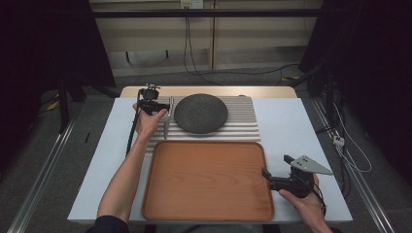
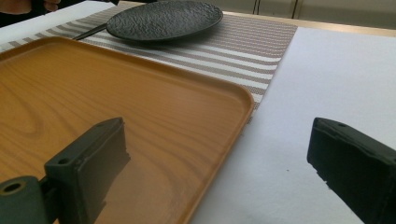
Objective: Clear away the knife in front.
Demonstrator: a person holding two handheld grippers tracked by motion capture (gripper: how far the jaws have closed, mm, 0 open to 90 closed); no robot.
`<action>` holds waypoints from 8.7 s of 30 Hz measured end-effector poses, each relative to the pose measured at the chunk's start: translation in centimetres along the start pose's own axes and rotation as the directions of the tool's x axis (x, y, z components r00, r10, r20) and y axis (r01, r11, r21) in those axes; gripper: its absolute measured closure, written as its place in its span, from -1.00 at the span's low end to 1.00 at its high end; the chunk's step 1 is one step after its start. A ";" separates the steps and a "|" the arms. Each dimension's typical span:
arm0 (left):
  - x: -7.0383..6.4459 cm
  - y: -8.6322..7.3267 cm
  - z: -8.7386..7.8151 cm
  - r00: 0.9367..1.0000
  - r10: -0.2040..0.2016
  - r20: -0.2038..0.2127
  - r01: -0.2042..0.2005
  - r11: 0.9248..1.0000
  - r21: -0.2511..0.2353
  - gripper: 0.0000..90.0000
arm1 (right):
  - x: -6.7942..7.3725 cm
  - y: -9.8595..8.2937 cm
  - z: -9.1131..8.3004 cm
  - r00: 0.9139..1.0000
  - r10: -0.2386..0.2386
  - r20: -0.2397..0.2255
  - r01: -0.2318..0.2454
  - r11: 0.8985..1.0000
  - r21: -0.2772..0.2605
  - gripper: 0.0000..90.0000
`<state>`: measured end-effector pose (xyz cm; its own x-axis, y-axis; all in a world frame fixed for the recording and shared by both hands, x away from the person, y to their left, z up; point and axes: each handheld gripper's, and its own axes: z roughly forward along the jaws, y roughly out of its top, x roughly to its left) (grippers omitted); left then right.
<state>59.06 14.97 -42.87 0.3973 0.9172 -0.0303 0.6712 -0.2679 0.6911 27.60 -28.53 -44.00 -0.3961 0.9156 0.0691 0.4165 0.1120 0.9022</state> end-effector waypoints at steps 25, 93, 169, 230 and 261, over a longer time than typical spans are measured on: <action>-1.9 -0.3 2.6 1.000 -0.008 0.014 0.007 0.996 0.084 0.72 | 0.0 -0.1 -0.2 1.000 -0.003 0.000 0.003 1.000 0.000 -0.89; 1.1 -1.3 -0.3 0.996 0.024 0.089 -0.046 0.967 0.252 0.78 | 0.1 0.0 -0.2 1.000 -0.008 0.002 0.008 1.000 0.009 -0.89; -0.3 -0.8 -4.2 0.980 0.115 0.160 -0.145 0.971 0.192 0.78 | 0.2 -0.1 0.1 1.000 -0.007 -0.006 0.007 1.000 0.018 -0.88; -8.1 -5.5 -11.3 0.934 0.245 0.260 -0.283 0.952 0.121 0.78 | 0.2 -0.2 -0.3 1.000 -0.002 0.007 0.002 1.000 0.021 -0.88; -12.4 -10.5 -12.0 0.919 0.231 0.320 -0.309 0.926 0.218 0.78 | 0.3 -0.2 -0.2 1.000 -0.009 0.002 0.009 1.000 0.023 -0.88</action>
<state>39.60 9.91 -41.07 0.7203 0.6865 -0.0993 0.6352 -0.5953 0.4921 27.25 -28.35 -44.10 -0.3977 0.9155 0.0604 0.4317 0.1287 0.8928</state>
